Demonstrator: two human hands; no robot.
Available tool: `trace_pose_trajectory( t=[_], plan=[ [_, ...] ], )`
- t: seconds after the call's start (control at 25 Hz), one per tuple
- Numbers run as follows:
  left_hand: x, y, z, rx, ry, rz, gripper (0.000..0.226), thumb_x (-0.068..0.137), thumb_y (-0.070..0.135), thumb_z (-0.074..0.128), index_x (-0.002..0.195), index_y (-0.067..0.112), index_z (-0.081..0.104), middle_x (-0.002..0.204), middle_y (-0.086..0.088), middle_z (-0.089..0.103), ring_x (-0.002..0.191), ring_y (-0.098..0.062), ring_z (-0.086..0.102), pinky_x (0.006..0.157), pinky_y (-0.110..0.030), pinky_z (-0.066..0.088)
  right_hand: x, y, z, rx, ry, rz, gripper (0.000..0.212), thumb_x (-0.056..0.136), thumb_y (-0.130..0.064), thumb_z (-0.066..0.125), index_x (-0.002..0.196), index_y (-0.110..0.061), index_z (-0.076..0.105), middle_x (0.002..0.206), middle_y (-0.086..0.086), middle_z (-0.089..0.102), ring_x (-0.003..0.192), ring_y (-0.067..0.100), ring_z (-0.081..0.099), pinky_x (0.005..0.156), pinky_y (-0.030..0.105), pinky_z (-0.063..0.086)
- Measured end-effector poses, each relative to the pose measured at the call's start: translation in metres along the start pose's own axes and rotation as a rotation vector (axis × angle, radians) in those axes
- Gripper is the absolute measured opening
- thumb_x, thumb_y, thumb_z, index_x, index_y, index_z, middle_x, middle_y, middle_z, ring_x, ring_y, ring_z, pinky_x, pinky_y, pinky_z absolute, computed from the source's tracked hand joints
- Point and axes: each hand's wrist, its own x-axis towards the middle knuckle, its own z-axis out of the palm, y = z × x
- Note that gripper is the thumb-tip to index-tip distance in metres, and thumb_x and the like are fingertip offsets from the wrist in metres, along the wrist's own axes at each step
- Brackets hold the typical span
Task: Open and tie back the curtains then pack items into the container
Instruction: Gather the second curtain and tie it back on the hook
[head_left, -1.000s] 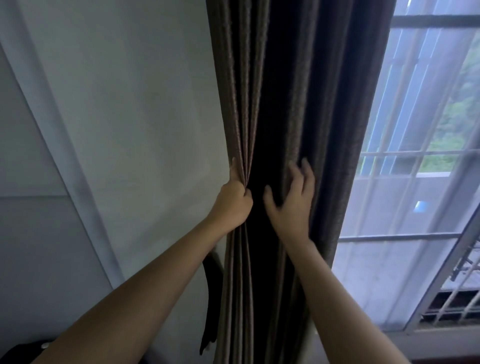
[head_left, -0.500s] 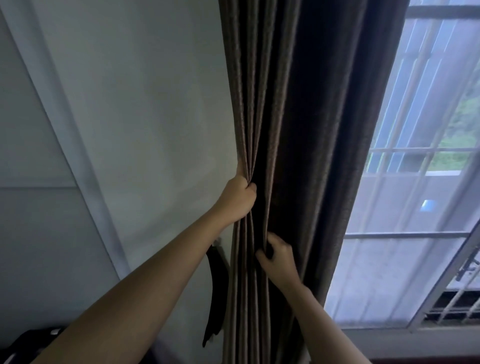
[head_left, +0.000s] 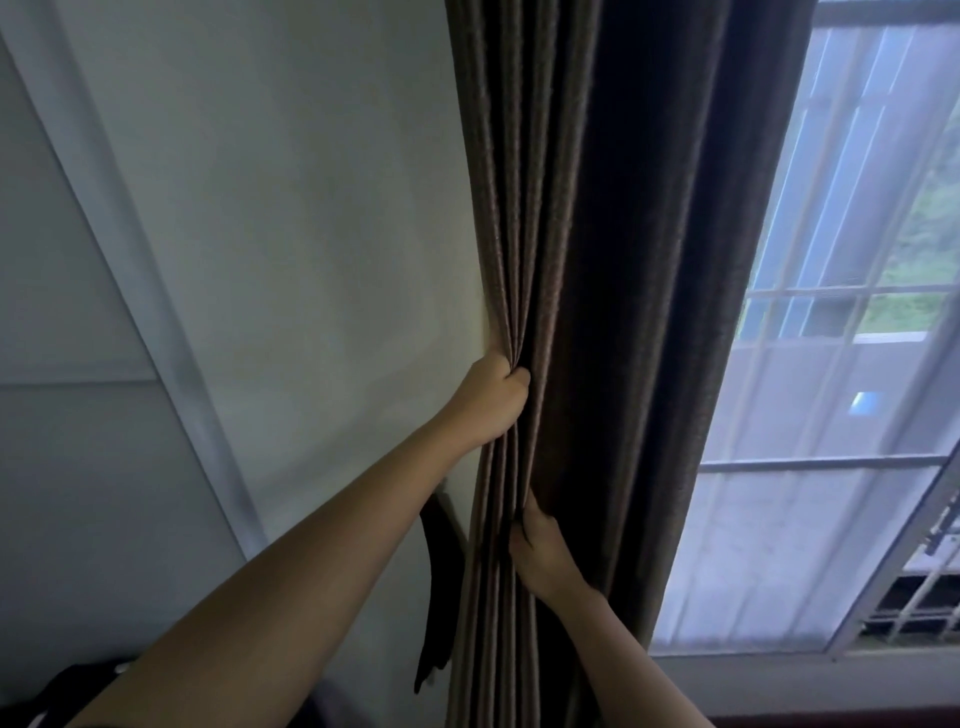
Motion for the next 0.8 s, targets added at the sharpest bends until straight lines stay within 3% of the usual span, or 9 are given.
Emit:
trace_pose_trajectory(
  t=[0.16,0.28,0.36,0.44,0.52,0.56,0.6,0.68,0.8],
  plan=[
    [-0.007,0.01,0.006,0.012,-0.035,-0.02,0.008,0.093,0.029,0.047,0.086,0.027,0.044,0.101,0.001,0.055,0.092,-0.014,0.056,0.082,-0.024,0.042,0.006,-0.008,0.006,-0.117,-0.113,0.062,0.071,0.084,-0.001,0.051,0.146,-0.016,0.02,0.126,0.008,0.055,0.115,0.019,0.054,0.09,0.017,0.043],
    [-0.004,0.01,0.016,0.143,0.146,-0.003,0.076,0.083,0.051,0.058,0.141,0.012,0.026,0.121,-0.011,0.061,0.102,-0.026,0.063,0.085,-0.034,0.053,-0.013,-0.008,0.023,-0.065,-0.182,0.07,0.08,0.082,-0.005,0.05,0.148,-0.022,0.008,0.132,0.004,0.051,0.12,0.015,0.049,0.1,0.021,0.038],
    [0.002,0.007,0.019,0.282,0.272,-0.007,0.064,0.091,0.027,0.053,0.142,0.0,0.023,0.108,-0.023,0.064,0.083,-0.033,0.064,0.069,-0.037,0.053,-0.023,-0.007,0.023,-0.053,-0.207,0.04,0.082,0.081,-0.01,0.051,0.149,-0.026,0.007,0.142,0.002,0.043,0.132,0.016,0.039,0.111,0.029,0.031],
    [0.003,0.003,0.012,0.307,0.273,-0.013,0.041,0.094,0.01,0.044,0.134,0.003,0.038,0.093,-0.021,0.063,0.069,-0.029,0.06,0.058,-0.035,0.05,-0.021,-0.019,0.004,-0.243,0.105,-0.102,0.085,0.079,-0.012,0.056,0.149,-0.022,0.009,0.153,0.005,0.025,0.143,0.021,0.019,0.117,0.037,0.017],
    [0.001,0.0,0.003,0.272,0.189,-0.015,0.016,0.094,0.005,0.041,0.095,0.015,0.053,0.094,-0.023,0.063,0.072,-0.032,0.062,0.062,-0.041,0.054,-0.006,-0.051,-0.031,-0.282,0.646,-0.304,0.074,0.08,-0.008,0.058,0.145,-0.01,0.024,0.153,0.014,0.023,0.143,0.025,0.018,0.117,0.04,0.018],
    [0.0,-0.001,-0.001,0.263,0.163,-0.014,0.016,0.093,0.004,0.04,0.089,0.015,0.05,0.099,-0.023,0.063,0.079,-0.034,0.063,0.07,-0.044,0.055,0.005,-0.072,-0.052,-0.231,0.863,-0.402,0.066,0.081,-0.007,0.058,0.141,-0.006,0.031,0.149,0.02,0.027,0.14,0.028,0.024,0.116,0.038,0.022],
    [0.0,-0.002,-0.003,0.257,0.143,-0.002,0.017,0.093,0.003,0.041,0.104,0.012,0.05,0.102,-0.019,0.062,0.084,-0.032,0.063,0.076,-0.042,0.055,0.017,-0.092,-0.073,-0.18,0.985,-0.452,0.062,0.082,-0.007,0.058,0.139,-0.003,0.033,0.147,0.022,0.028,0.138,0.029,0.027,0.115,0.035,0.024],
    [0.003,-0.006,-0.006,0.247,0.125,0.016,0.055,0.091,0.002,0.041,0.143,0.008,0.024,0.102,-0.008,0.057,0.086,-0.025,0.06,0.078,-0.035,0.053,0.037,-0.125,-0.112,-0.114,0.988,-0.404,0.066,0.084,-0.009,0.059,0.142,-0.004,0.027,0.148,0.02,0.028,0.137,0.029,0.03,0.112,0.031,0.025],
    [0.005,-0.008,-0.005,0.212,0.068,0.015,0.027,0.092,0.001,0.036,0.112,0.015,0.047,0.094,-0.012,0.053,0.087,-0.035,0.061,0.072,-0.039,0.049,0.054,-0.128,-0.126,-0.095,0.769,-0.234,0.078,0.086,-0.006,0.055,0.149,-0.02,0.01,0.139,0.016,0.047,0.122,0.028,0.05,0.103,0.034,0.04]
  ],
)
